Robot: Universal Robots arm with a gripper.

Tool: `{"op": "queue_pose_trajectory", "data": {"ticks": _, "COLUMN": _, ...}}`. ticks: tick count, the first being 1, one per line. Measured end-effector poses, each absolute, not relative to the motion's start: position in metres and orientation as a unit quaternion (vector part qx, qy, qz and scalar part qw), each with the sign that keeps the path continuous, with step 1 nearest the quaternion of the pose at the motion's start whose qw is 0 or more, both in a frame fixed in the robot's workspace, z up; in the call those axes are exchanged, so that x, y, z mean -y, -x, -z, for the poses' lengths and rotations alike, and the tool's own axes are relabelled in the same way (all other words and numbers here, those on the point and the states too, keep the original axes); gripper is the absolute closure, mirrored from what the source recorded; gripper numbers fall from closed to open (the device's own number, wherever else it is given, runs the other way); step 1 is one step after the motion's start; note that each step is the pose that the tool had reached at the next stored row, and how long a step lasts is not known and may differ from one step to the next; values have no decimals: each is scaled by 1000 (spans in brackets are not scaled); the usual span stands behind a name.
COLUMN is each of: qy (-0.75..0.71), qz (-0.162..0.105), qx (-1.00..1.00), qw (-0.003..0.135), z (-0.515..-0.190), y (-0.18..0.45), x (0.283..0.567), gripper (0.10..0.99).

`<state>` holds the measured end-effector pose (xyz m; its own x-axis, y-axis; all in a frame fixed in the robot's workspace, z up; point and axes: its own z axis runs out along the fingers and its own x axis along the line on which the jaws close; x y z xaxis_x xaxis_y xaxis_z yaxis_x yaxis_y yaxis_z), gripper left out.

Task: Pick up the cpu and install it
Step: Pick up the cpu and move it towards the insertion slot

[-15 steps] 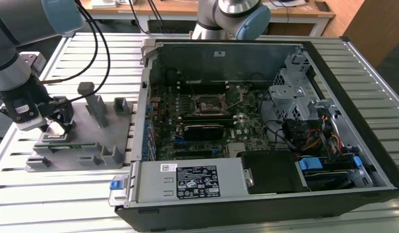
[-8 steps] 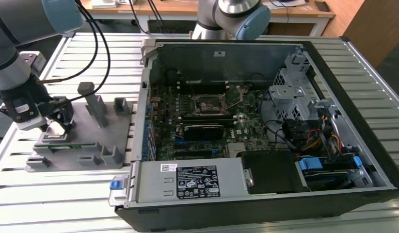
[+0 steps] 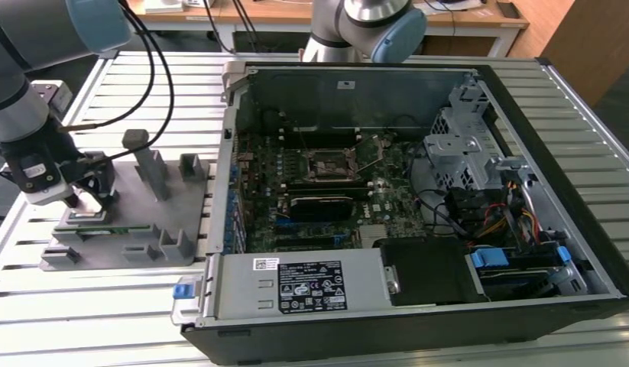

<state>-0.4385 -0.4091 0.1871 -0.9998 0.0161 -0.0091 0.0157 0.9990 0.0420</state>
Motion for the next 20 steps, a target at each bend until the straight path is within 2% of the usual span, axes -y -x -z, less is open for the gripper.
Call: {"op": "queue_pose_trajectory", "data": {"ticks": 20, "qy": -8, "qz": -27, "qx": -1000, "qw": 5, "z": -198, "y": 439, "x": 409, "gripper": 561}}
